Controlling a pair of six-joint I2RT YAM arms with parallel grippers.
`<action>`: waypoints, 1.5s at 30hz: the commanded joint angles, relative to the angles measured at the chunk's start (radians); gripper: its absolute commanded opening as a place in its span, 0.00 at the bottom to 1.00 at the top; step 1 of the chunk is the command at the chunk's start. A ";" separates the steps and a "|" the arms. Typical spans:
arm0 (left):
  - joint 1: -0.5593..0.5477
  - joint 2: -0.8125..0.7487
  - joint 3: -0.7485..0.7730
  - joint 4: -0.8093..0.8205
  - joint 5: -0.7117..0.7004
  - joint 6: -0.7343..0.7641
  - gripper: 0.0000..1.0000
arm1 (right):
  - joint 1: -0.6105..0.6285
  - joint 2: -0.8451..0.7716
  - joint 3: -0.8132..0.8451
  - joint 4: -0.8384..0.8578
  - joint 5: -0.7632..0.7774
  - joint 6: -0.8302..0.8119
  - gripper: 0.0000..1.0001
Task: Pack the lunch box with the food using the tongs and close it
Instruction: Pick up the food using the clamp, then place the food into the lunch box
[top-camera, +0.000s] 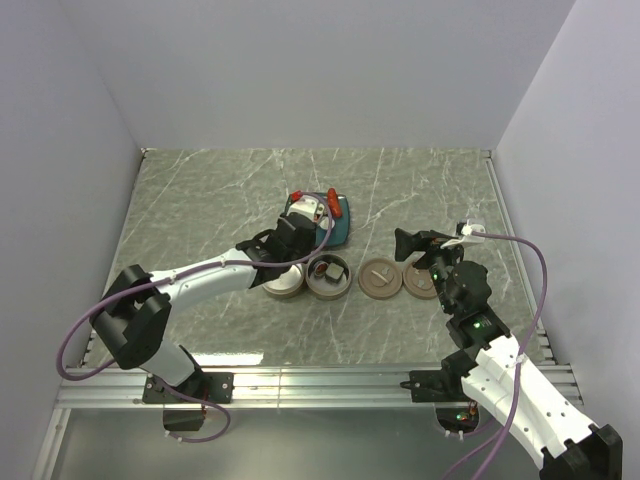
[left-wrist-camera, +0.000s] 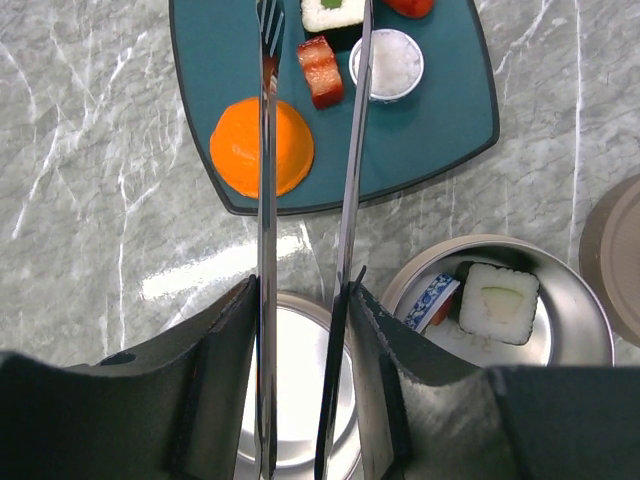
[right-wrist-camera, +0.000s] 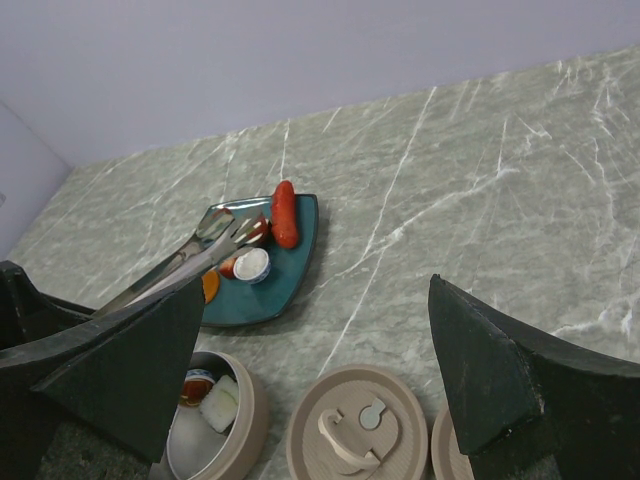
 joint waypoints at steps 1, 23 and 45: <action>-0.001 -0.020 0.034 -0.003 -0.028 0.005 0.45 | -0.007 -0.010 -0.007 0.016 -0.001 0.002 1.00; 0.002 0.026 0.078 0.006 -0.016 0.028 0.29 | -0.010 -0.028 -0.010 0.012 0.002 0.002 0.99; -0.204 -0.386 -0.207 0.016 -0.082 -0.107 0.22 | -0.010 0.001 0.006 0.018 -0.004 0.002 1.00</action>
